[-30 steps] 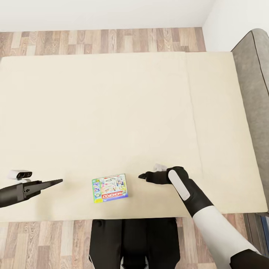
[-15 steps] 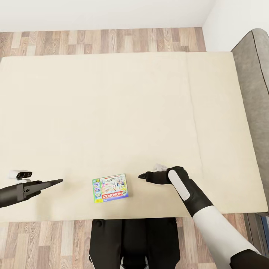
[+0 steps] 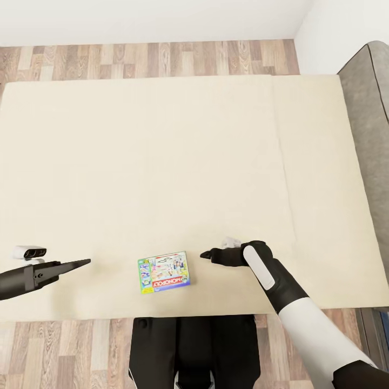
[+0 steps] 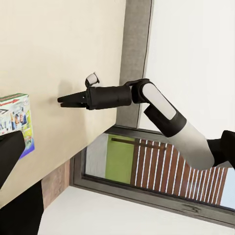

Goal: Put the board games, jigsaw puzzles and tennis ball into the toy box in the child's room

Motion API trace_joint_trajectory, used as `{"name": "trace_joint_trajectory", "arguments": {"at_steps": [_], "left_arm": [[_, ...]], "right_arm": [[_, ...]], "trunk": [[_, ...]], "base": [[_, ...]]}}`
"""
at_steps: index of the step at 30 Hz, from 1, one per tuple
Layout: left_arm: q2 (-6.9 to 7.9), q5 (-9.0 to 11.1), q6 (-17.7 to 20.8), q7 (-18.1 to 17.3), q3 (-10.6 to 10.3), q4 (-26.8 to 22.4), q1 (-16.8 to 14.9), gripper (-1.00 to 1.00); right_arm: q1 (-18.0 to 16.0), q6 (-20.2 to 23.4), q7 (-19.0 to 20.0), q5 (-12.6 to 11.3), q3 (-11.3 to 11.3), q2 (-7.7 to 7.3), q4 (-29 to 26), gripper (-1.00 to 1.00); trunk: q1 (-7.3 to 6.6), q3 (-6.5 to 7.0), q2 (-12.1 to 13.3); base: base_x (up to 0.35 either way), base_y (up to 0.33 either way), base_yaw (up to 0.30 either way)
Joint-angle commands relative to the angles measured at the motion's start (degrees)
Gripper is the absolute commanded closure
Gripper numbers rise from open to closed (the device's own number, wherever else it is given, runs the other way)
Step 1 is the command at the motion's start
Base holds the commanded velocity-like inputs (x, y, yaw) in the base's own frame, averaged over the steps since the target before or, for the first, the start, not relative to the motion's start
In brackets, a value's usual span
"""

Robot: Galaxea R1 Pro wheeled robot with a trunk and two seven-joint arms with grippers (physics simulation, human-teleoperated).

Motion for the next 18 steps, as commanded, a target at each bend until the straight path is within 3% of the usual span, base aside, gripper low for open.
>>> {"name": "trace_joint_trajectory", "arguments": {"at_steps": [1, 18], "left_arm": [[0.02, 0.0, 0.6, -0.2, 0.0, 0.0, 0.0, -1.0], [0.04, 0.0, 0.6, -0.2, 0.0, 0.0, 0.0, -1.0]], "right_arm": [[0.0, 0.2, -0.3, -0.3, 0.0, 0.0, 0.0, -1.0], [0.0, 0.2, -0.3, -0.3, 0.0, 0.0, 0.0, -1.0]], "trunk": [[0.03, -0.06, -0.1], [0.03, -0.06, -0.1]], "base": [[0.0, 0.15, 0.0], [0.0, 0.172, 0.0]]}}
